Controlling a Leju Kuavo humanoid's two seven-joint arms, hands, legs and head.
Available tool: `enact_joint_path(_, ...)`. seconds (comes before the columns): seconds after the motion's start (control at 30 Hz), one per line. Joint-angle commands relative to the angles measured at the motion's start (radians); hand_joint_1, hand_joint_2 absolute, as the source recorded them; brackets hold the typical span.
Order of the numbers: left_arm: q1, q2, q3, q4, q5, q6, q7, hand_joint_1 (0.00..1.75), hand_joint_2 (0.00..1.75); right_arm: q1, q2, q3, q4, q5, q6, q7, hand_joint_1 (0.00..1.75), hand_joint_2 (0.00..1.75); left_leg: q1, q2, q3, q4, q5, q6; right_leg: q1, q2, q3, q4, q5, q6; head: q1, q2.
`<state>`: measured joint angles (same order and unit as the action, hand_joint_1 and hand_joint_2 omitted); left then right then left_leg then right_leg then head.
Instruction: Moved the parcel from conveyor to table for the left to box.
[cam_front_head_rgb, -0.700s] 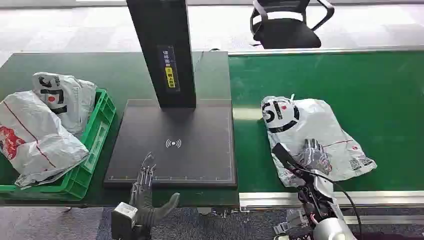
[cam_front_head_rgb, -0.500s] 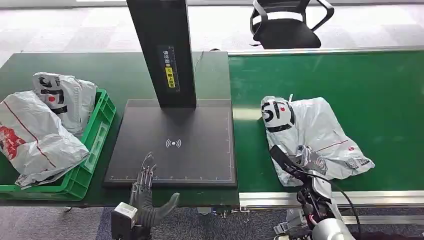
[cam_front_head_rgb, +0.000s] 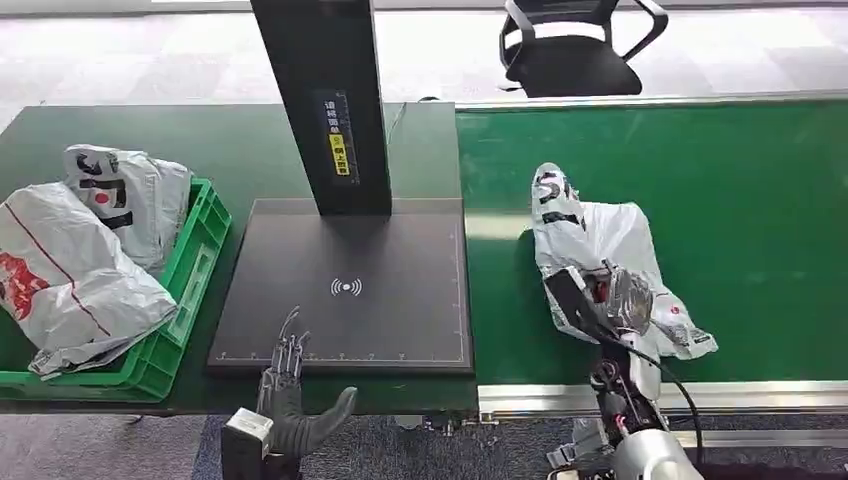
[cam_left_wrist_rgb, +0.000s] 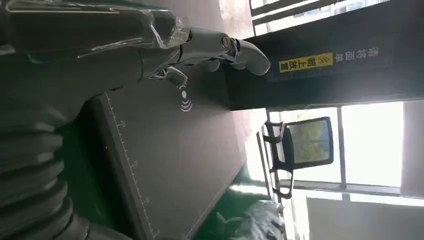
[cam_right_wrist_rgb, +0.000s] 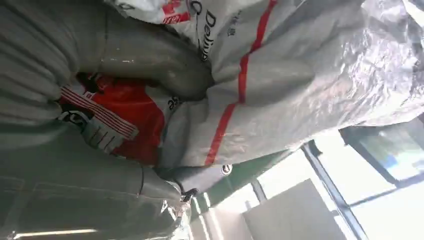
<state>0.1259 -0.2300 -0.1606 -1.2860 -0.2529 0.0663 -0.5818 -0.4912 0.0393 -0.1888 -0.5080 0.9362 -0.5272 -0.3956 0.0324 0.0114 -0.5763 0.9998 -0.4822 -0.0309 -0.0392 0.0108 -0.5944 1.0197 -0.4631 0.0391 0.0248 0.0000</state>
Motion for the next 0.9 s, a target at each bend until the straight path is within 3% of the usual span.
enact_joint_path(0.03, 0.008, -0.024, -0.031, 0.058, 0.004, 0.007, -0.006, 0.0, 1.75, -0.018, 0.033, -0.06, -0.055, -0.025, -0.001, -0.011, 1.75, 1.75, -0.001, -0.001, 0.004, -0.004, 0.0, 0.005, 0.0, -0.002, 0.004, -0.004, 0.001, -0.005, 0.0, 0.0)
enact_joint_path(0.33, 0.008, -0.023, -0.032, 0.058, 0.004, 0.007, -0.006, 0.0, 1.75, -0.016, 0.032, -0.058, -0.055, -0.027, -0.002, -0.011, 1.75, 1.75, -0.001, -0.001, 0.001, -0.001, 0.0, 0.002, 0.0, -0.001, 0.001, -0.001, 0.0, -0.002, 0.0, 0.0)
enact_joint_path(0.37, 0.004, -0.023, -0.034, 0.064, 0.007, 0.015, -0.011, 0.0, 1.75, -0.001, 0.046, -0.06, -0.11, -0.16, -0.025, -0.151, 1.75, 1.75, -0.001, -0.001, 0.002, -0.001, 0.0, 0.003, 0.0, -0.001, 0.002, -0.001, 0.0, -0.003, 0.0, 0.0)
enact_joint_path(0.43, -0.008, -0.028, -0.032, 0.072, 0.008, 0.021, -0.014, 0.0, 1.75, 0.031, 0.066, -0.025, -0.212, -0.267, -0.014, -0.225, 1.75, 1.75, -0.001, -0.002, 0.003, -0.002, 0.0, 0.004, 0.0, -0.002, 0.003, -0.002, 0.0, -0.004, 0.0, 0.0)
enact_joint_path(0.47, -0.012, -0.031, -0.03, 0.073, 0.008, 0.026, -0.015, 0.0, 1.75, 0.072, 0.084, 0.017, -0.326, -0.367, 0.006, -0.281, 1.75, 1.75, -0.001, -0.001, 0.002, -0.002, 0.0, 0.003, 0.0, -0.001, 0.001, -0.001, 0.0, -0.004, 0.0, 0.0)
enact_joint_path(0.57, -0.007, -0.03, -0.03, 0.075, 0.008, 0.037, -0.015, 0.0, 1.75, 0.17, 0.108, 0.142, -0.584, -0.546, 0.031, -0.303, 1.75, 1.75, -0.001, -0.001, 0.0, -0.001, 0.0, 0.002, 0.0, -0.001, 0.0, 0.0, 0.0, -0.003, 0.0, 0.0)
enact_joint_path(0.67, 0.0, -0.026, -0.031, 0.085, 0.011, 0.045, -0.027, 0.0, 1.75, 0.252, 0.061, 0.316, -0.752, -0.698, 0.051, -0.303, 1.75, 1.75, -0.001, 0.0, 0.0, 0.0, 0.0, 0.002, 0.0, -0.001, -0.001, 0.0, -0.001, -0.002, 0.0, 0.0)
enact_joint_path(0.8, -0.017, -0.021, -0.027, 0.111, 0.015, 0.033, -0.043, 0.0, 1.75, 0.271, 0.02, 0.524, -0.817, -0.726, 0.177, -0.303, 1.75, 1.75, -0.001, 0.0, 0.001, -0.002, -0.001, 0.003, 0.0, 0.0, 0.0, -0.001, -0.001, -0.004, 0.0, 0.0)
enact_joint_path(0.9, -0.025, -0.02, -0.025, 0.117, 0.015, 0.031, -0.044, 0.0, 1.75, 0.265, 0.034, 0.559, -0.794, -0.722, 0.195, -0.303, 1.75, 1.75, -0.001, 0.002, 0.001, -0.001, 0.0, 0.002, 0.0, 0.0, -0.001, -0.001, 0.0, -0.003, 0.0, 0.0)
